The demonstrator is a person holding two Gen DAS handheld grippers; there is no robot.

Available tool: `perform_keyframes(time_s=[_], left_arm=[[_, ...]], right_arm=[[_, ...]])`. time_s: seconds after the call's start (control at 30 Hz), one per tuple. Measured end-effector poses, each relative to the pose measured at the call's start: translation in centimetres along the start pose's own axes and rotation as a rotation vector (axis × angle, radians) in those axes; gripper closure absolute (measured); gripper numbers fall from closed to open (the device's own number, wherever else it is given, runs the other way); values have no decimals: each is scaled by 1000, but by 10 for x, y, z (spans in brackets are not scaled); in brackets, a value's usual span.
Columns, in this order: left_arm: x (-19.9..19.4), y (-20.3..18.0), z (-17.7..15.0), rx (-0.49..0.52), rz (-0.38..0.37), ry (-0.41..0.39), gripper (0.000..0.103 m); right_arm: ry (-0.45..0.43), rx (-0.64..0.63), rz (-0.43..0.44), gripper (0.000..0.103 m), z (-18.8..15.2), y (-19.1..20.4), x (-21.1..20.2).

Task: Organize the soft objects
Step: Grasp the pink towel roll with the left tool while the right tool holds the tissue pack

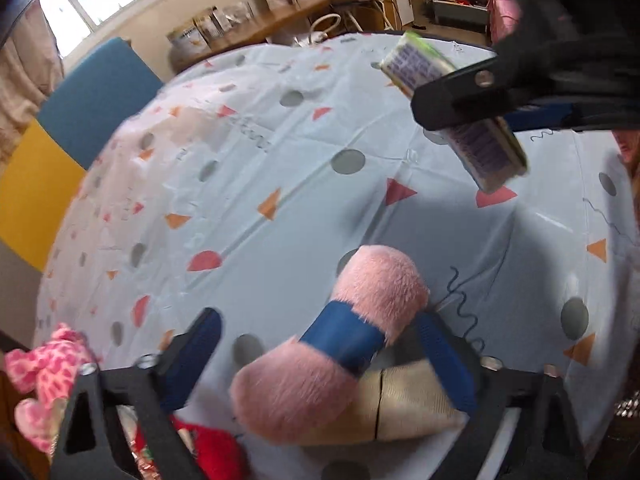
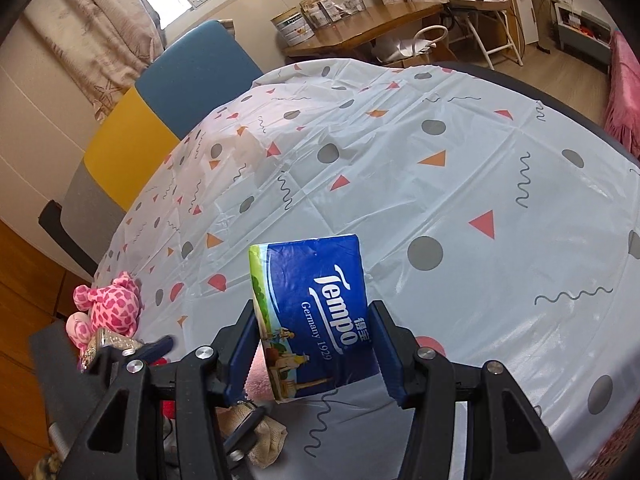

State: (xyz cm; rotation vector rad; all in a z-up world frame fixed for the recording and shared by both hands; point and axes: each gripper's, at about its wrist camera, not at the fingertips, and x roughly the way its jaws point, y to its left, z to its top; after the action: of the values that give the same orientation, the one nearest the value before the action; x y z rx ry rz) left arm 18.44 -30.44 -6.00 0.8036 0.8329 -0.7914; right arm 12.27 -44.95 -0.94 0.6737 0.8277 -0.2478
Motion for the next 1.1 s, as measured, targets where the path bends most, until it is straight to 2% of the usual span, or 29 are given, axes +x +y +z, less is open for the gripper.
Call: perform_keyframes(time_s=[0.03, 0.1, 0.17, 0.2, 0.27, 0.5, 0.7, 0.87, 1.0, 1.1], left_arm=[[6, 1, 2, -13, -14, 12, 28], [16, 2, 3, -45, -62, 33, 49], [26, 2, 0, -79, -89, 61, 52], [30, 2, -2, -94, -85, 66, 57], [28, 4, -7, -129, -104, 46, 61], [-4, 21, -22, -261, -83, -37, 65], [-56, 31, -46, -380, -76, -138, 65], [-82, 22, -79, -456, -44, -136, 65], [-99, 11, -122, -524, -21, -117, 65], [-99, -1, -157, -573, 18, -74, 65]], right_arm=[[2, -2, 3, 49, 0, 0, 0], [4, -3, -1, 49, 0, 1, 1], [3, 1, 11, 49, 1, -1, 1], [2, 1, 12, 49, 1, -1, 1], [-4, -4, 6, 49, 1, -1, 0], [19, -18, -15, 49, 1, 1, 6], [146, -113, -60, 49, -7, 15, 33], [254, -228, -133, 49, -20, 31, 57], [299, -289, -206, 49, -28, 35, 70], [313, -304, -228, 49, -30, 35, 74]])
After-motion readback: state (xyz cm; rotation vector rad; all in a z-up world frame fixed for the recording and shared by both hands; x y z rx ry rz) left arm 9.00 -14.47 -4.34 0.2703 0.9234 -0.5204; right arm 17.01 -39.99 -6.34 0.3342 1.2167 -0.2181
